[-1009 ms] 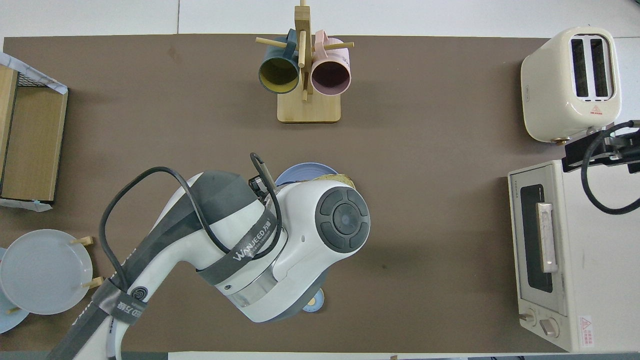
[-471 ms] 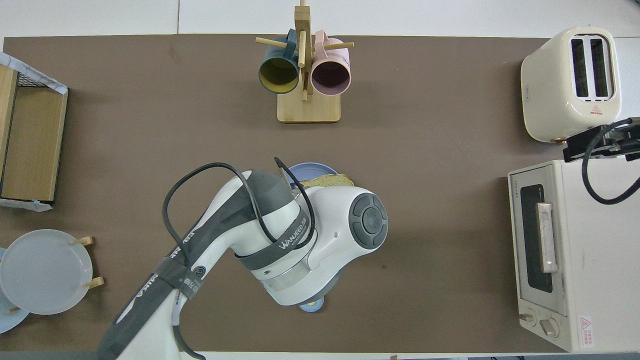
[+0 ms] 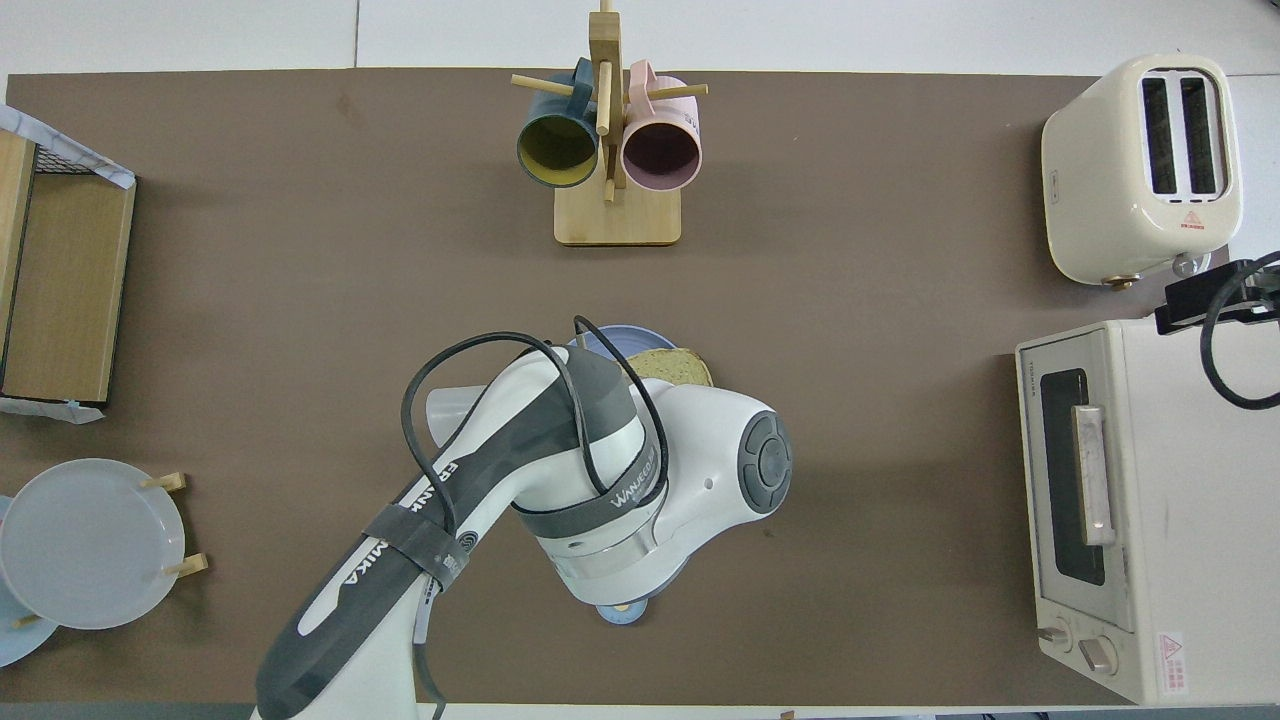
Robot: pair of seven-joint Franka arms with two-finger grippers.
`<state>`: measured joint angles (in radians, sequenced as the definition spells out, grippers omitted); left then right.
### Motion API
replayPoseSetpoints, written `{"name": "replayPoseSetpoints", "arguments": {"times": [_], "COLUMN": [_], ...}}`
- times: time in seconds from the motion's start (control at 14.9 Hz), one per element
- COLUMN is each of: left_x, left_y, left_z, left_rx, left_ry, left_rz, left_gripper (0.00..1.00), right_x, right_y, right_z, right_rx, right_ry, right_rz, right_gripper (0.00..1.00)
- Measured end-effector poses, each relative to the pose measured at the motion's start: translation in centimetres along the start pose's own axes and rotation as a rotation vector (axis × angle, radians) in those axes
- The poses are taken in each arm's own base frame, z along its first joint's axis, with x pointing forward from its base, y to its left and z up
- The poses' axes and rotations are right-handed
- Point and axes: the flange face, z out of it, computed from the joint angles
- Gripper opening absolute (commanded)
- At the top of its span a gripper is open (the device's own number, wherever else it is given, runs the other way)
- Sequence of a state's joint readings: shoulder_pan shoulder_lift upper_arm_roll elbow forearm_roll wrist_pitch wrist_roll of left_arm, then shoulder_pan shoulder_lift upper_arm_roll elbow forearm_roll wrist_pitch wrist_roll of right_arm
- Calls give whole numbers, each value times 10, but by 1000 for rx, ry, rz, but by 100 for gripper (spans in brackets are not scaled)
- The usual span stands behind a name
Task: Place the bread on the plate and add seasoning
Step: 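Tilt and shake the bottle over the bread with the left gripper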
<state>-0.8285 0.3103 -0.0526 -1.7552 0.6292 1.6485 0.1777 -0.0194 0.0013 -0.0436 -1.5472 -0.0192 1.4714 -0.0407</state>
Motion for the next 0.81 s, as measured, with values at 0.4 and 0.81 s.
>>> {"name": "replayPoseSetpoints", "arguments": {"times": [0.4, 0.81], "left_x": [3, 0], "left_y": [20, 57], "left_z": [-12, -42], "left_rx": [25, 137], "left_ry": [-21, -87], "left_rz": [34, 97], "left_gripper": [0, 0], "right_x": [-1, -1], "right_y": [1, 1], "right_z": [0, 1], "right_rx": [0, 0], "right_ry": [-1, -2], "right_rz": [2, 2], "right_gripper": [100, 100]}}
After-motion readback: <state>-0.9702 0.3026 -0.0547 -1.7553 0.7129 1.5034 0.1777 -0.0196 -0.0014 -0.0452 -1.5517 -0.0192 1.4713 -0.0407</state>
